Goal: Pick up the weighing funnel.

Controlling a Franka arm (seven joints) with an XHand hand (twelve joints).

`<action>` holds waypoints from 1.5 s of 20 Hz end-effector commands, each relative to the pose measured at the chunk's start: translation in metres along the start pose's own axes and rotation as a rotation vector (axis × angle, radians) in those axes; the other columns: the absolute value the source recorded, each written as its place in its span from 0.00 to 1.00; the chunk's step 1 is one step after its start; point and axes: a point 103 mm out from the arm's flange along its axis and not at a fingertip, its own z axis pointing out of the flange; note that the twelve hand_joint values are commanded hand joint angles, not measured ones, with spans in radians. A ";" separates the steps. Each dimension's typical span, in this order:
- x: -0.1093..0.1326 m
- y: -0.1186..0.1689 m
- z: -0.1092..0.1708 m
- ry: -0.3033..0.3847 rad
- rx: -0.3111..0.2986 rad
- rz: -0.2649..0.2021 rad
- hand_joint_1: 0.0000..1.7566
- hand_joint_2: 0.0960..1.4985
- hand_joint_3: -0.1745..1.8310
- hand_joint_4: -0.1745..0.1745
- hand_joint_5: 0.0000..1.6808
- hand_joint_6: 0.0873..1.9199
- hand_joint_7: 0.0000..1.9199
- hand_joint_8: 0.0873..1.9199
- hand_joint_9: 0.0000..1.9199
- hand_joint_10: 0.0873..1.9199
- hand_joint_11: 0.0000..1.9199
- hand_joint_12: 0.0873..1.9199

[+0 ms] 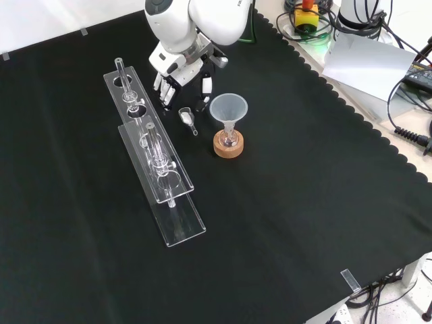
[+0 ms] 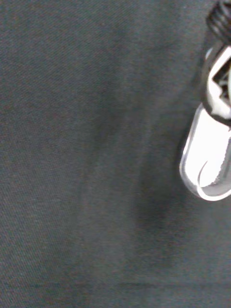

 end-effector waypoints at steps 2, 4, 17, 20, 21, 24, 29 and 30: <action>0.002 0.004 0.008 0.005 0.004 0.002 0.49 0.40 0.37 0.34 0.34 0.27 0.34 0.36 0.49 0.22 0.35 0.59; 0.003 0.005 0.008 0.008 0.005 0.002 0.49 0.40 0.37 0.34 0.35 0.28 0.34 0.36 0.49 0.22 0.35 0.59; 0.001 0.006 0.017 -0.004 0.013 0.003 0.51 0.39 0.38 0.34 0.40 0.37 0.35 0.37 0.50 0.21 0.36 0.59; 0.002 0.005 0.020 -0.001 0.010 0.002 0.51 0.39 0.38 0.33 0.40 0.38 0.36 0.37 0.50 0.21 0.36 0.59; 0.002 0.005 0.021 0.003 0.009 0.001 0.52 0.39 0.38 0.33 0.40 0.38 0.36 0.37 0.50 0.21 0.36 0.58; 0.003 0.006 0.022 0.001 0.007 -0.004 0.52 0.39 0.38 0.33 0.39 0.39 0.36 0.37 0.50 0.21 0.36 0.58; 0.003 0.006 0.022 -0.003 0.008 -0.008 0.52 0.39 0.38 0.32 0.39 0.39 0.36 0.37 0.51 0.21 0.36 0.58; 0.003 0.006 0.023 -0.001 0.007 -0.008 0.52 0.39 0.38 0.32 0.39 0.39 0.36 0.37 0.51 0.21 0.36 0.58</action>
